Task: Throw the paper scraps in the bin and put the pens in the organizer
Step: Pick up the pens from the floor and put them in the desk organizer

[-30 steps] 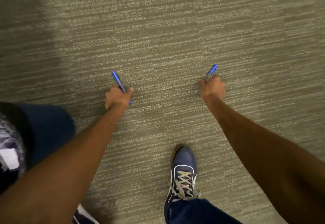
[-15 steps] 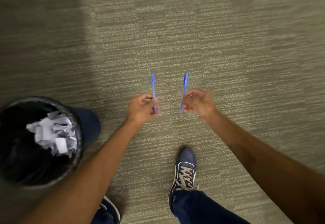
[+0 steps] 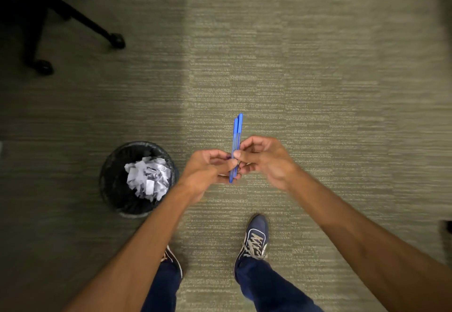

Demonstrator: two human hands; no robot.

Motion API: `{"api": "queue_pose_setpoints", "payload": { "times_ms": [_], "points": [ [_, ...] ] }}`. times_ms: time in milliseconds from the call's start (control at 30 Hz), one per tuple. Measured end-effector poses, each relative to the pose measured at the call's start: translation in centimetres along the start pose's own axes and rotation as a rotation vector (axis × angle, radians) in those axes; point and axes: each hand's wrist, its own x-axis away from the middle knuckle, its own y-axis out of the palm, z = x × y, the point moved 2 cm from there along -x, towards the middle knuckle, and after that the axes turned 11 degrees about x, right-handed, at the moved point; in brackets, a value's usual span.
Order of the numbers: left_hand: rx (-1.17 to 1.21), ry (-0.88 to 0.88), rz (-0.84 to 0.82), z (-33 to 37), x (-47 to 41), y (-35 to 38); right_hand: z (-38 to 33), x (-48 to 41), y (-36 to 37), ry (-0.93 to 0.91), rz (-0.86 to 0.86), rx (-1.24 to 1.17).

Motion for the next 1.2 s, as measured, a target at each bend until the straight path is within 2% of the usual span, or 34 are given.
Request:
{"api": "queue_pose_setpoints", "payload": {
  "times_ms": [367,667,867,967,1200],
  "points": [
    [-0.018,0.145,0.097,9.8,17.7,-0.9,-14.9,9.7,9.9,-0.078,-0.142,0.134],
    [0.029,0.277,0.293,14.2,33.6,-8.9,-21.6,16.6,25.4,-0.152,-0.245,0.211],
    [-0.274,0.484,0.525,17.6,47.4,-17.4,-26.5,22.1,39.0,-0.257,-0.319,0.222],
    [-0.479,0.577,0.699,18.4,54.4,-21.3,-27.9,24.7,45.3,-0.295,-0.35,0.218],
    [-0.729,0.546,0.929,17.1,67.3,-28.4,-29.6,29.4,58.0,-0.429,-0.425,0.288]
  ]
}}
